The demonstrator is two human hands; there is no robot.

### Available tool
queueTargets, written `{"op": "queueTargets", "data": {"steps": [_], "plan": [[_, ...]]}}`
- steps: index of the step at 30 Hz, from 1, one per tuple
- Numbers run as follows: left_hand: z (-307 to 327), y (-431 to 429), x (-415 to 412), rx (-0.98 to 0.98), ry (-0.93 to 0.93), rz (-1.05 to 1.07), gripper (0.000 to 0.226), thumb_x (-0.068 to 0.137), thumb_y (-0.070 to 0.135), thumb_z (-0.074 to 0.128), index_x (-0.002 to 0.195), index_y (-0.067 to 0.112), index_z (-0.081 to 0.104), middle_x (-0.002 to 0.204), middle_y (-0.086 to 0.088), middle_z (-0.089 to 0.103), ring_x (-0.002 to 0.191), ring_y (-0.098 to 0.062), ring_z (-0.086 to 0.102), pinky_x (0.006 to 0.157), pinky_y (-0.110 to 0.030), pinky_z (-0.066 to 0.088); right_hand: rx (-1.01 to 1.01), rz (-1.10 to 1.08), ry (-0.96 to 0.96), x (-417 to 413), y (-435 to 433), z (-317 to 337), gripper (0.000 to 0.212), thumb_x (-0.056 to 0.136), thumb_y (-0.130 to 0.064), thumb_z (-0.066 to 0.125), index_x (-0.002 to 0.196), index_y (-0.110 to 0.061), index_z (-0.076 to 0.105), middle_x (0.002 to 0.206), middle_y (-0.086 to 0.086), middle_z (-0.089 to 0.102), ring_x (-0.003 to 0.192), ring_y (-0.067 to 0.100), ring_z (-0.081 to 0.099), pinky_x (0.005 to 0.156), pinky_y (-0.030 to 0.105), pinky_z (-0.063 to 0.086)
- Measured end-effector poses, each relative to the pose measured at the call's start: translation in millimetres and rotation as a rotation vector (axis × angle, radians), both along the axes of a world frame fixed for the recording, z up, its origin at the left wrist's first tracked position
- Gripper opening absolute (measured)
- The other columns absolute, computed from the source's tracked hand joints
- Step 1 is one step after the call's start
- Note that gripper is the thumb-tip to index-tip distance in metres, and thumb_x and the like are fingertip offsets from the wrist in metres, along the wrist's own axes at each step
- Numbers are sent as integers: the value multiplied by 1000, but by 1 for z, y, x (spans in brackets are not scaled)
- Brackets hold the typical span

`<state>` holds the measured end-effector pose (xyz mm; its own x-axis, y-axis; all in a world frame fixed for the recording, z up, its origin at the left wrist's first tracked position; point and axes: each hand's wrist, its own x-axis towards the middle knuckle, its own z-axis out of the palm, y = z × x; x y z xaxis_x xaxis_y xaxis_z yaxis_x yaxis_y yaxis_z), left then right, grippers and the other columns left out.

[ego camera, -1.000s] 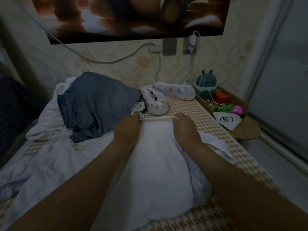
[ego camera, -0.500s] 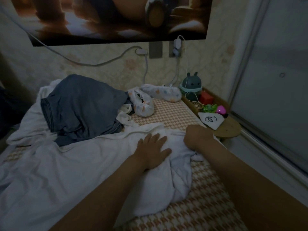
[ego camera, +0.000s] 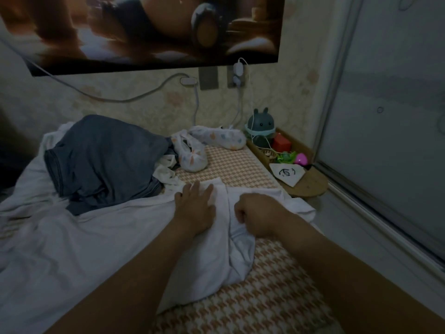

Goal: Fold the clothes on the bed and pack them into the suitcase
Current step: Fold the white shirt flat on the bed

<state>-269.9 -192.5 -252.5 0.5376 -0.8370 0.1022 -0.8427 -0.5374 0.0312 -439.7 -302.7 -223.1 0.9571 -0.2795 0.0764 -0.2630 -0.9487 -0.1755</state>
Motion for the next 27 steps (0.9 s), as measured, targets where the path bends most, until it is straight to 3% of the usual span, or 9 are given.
{"op": "queueTargets", "data": {"steps": [4, 6, 10, 13, 17, 19, 22, 25, 27], "plan": [[-1, 29, -26, -369, 17, -169, 43, 85, 33, 40, 124, 23, 55, 123, -2, 54, 110, -27, 48, 89, -42, 40, 385, -5, 32, -17, 33, 0, 39, 83, -18, 57, 48, -22, 40, 51, -2, 44, 50, 13, 38, 53, 31, 35], [-2, 45, -43, -459, 6, -214, 35, 86, 31, 37, 113, 24, 59, 107, 2, 58, 96, -22, 53, 78, -39, 43, 464, -53, 63, -27, 45, -2, 41, 80, -31, 62, 48, -19, 38, 48, 0, 38, 48, 14, 35, 52, 34, 31], [-5, 76, -71, -552, 120, -200, 44, 92, 39, 24, 116, 24, 58, 108, 5, 60, 96, -16, 54, 82, -36, 44, 556, -169, -116, -45, 60, -7, 44, 83, -37, 67, 54, -17, 42, 53, 0, 41, 52, 14, 42, 55, 32, 34], [-12, 92, -77, -439, 112, -216, 56, 96, 54, 21, 136, 26, 49, 135, 0, 54, 121, -23, 52, 100, -42, 42, 403, -387, -94, -68, 52, -1, 33, 90, -33, 57, 60, -23, 44, 69, -5, 52, 74, 18, 56, 62, 30, 38], [-23, 105, -92, 63, 204, -159, 62, 93, 69, 21, 149, 49, 2, 162, 7, -6, 148, -21, -8, 118, -55, -2, 149, -494, 298, -84, 61, 2, 29, 92, -34, 51, 109, -14, 61, 117, 8, 61, 109, 26, 58, 92, 33, 46], [-22, 109, -99, 146, 190, -168, 66, 92, 70, 23, 149, 49, -3, 161, 7, -15, 147, -20, -15, 116, -56, -10, -96, -457, 64, -75, 73, 1, 43, 83, -34, 59, 122, -17, 53, 123, 9, 55, 113, 29, 54, 95, 38, 43], [-14, 116, -94, 158, 235, -220, 73, 91, 70, 27, 153, 40, 0, 161, 5, -10, 148, -19, -10, 118, -52, -7, -145, -74, -142, -51, 90, 2, 60, 83, -32, 63, 138, -16, 47, 143, 14, 44, 130, 34, 45, 107, 47, 35], [-7, 135, -77, -39, 362, -222, 72, 92, 61, 28, 153, 25, 21, 161, -1, 16, 147, -16, 16, 120, -29, 5, 77, -80, 301, -34, 109, 0, 61, 99, -34, 43, 153, -16, 21, 160, 6, 19, 146, 23, 21, 119, 43, 14], [1, 159, -60, -154, 427, -147, 68, 91, 56, 30, 148, 19, 33, 155, -2, 30, 141, -16, 29, 115, -22, 13, -81, -141, 376, -20, 117, 1, 52, 99, -36, 37, 146, -14, 36, 150, 12, 37, 134, 28, 37, 114, 45, 22]]}}
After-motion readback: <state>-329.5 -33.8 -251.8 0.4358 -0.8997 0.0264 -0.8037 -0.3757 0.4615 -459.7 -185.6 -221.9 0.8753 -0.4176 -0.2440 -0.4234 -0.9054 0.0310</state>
